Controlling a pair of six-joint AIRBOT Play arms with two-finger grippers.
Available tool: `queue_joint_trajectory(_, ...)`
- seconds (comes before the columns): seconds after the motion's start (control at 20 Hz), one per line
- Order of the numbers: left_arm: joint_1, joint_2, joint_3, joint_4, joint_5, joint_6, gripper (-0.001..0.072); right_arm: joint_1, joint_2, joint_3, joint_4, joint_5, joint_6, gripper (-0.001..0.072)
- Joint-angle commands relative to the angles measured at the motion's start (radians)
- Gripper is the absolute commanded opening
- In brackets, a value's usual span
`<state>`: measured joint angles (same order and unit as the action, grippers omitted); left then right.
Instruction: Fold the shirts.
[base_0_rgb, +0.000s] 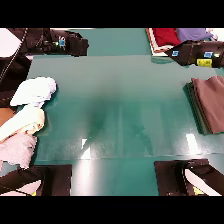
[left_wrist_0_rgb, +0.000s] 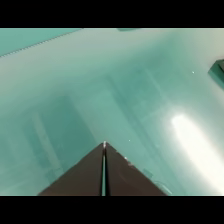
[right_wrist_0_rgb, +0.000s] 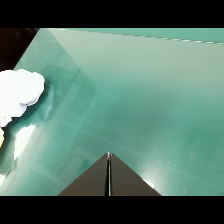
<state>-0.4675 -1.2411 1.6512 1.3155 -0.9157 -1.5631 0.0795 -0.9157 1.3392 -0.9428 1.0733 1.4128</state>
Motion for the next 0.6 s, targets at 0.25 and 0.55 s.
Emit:
queue_joint_trajectory(0.25, 0.0, 0.0, 0.0, 0.0, 0.003, 0.0, 0.0027, 0.002, 0.001, 0.001, 0.0, 0.0, 0.0, 0.0018)
queue_joint_trajectory(0.55, 0.0, 0.0, 0.0, -0.004, 0.069, 0.016, 0.0026, 0.002, 0.001, 0.001, 0.0, 0.001, 0.0, 0.0019)
